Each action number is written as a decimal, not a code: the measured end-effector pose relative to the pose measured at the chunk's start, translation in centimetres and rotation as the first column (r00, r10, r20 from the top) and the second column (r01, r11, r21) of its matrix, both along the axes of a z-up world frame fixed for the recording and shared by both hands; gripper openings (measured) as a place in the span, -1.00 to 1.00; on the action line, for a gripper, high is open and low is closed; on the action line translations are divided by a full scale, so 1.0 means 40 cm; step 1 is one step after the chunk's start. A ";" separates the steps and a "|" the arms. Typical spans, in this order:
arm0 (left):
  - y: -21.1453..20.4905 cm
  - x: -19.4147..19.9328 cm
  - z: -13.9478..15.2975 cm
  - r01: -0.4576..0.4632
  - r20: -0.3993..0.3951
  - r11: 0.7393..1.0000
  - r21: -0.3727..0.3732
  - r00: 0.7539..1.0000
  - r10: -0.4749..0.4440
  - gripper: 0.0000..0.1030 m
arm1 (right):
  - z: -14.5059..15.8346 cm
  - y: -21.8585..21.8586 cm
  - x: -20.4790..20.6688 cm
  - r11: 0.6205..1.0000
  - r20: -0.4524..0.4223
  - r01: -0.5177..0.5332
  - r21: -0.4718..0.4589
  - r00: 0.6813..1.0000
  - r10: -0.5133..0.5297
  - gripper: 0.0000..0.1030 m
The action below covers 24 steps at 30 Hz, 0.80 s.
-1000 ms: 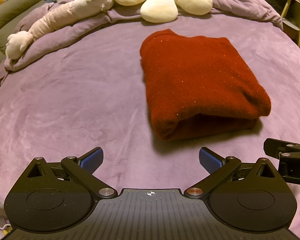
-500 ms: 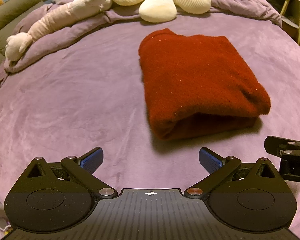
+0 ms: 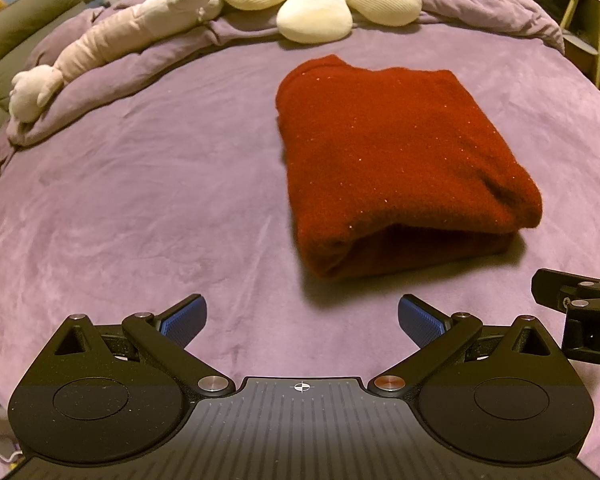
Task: Fold small clothes
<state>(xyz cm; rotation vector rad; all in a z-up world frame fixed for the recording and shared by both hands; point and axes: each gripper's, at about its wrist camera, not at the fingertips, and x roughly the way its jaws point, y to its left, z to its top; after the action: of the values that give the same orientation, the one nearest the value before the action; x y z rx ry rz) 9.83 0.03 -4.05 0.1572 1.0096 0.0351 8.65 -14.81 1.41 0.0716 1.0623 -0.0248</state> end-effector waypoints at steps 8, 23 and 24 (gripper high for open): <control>-0.008 0.001 -0.006 0.010 0.000 1.000 0.016 1.000 -0.010 1.00 | 0.001 0.002 -0.002 1.000 0.000 0.003 0.001 1.000 -0.003 0.92; -0.001 0.002 -0.009 0.011 -0.008 1.000 0.025 1.000 -0.011 1.00 | 0.001 0.005 0.002 1.000 0.000 0.004 -0.005 1.000 -0.004 0.92; 0.000 0.003 -0.008 0.014 -0.008 1.000 0.027 1.000 -0.013 1.00 | 0.001 0.005 0.002 1.000 0.001 0.005 -0.006 1.000 -0.005 0.92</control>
<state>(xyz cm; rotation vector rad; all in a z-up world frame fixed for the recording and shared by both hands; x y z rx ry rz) 9.94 0.02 -4.38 0.1889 1.0164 0.0358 8.72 -14.60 1.45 0.0690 1.0611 -0.0325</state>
